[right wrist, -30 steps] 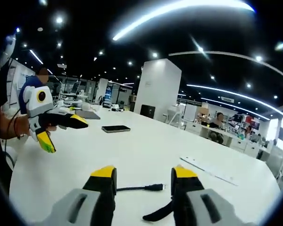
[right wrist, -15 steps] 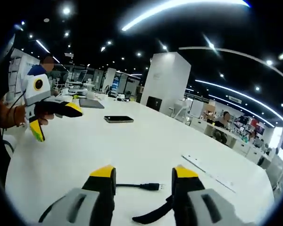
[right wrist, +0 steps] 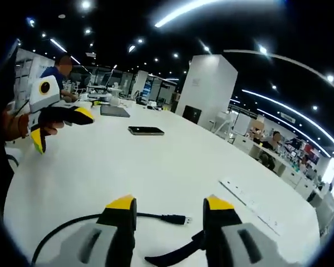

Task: Find the charging cable on the desk, coil it up and secure with Velcro.

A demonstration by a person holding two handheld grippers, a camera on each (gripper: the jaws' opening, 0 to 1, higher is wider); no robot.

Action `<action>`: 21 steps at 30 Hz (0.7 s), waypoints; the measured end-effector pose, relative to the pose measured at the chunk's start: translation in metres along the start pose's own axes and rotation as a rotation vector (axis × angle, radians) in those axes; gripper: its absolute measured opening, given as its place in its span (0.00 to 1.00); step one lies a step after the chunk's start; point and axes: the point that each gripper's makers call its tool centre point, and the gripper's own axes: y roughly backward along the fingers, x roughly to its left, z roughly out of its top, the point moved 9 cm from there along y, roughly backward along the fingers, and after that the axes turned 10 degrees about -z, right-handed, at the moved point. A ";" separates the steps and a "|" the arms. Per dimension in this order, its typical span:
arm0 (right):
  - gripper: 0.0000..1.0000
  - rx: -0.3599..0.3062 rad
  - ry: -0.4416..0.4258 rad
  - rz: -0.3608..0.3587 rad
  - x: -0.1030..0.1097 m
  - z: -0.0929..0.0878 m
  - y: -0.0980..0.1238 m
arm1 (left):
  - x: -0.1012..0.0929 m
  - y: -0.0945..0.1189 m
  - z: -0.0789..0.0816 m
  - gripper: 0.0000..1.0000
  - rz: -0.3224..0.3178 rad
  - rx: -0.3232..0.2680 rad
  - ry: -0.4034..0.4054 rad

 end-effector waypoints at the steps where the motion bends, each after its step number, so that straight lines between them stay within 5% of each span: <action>1: 0.49 0.006 -0.001 0.010 0.000 -0.001 -0.002 | 0.000 0.000 0.000 0.57 -0.002 0.002 -0.001; 21: 0.48 0.103 0.028 0.072 -0.003 -0.023 -0.027 | 0.000 0.000 -0.001 0.57 -0.001 0.005 0.001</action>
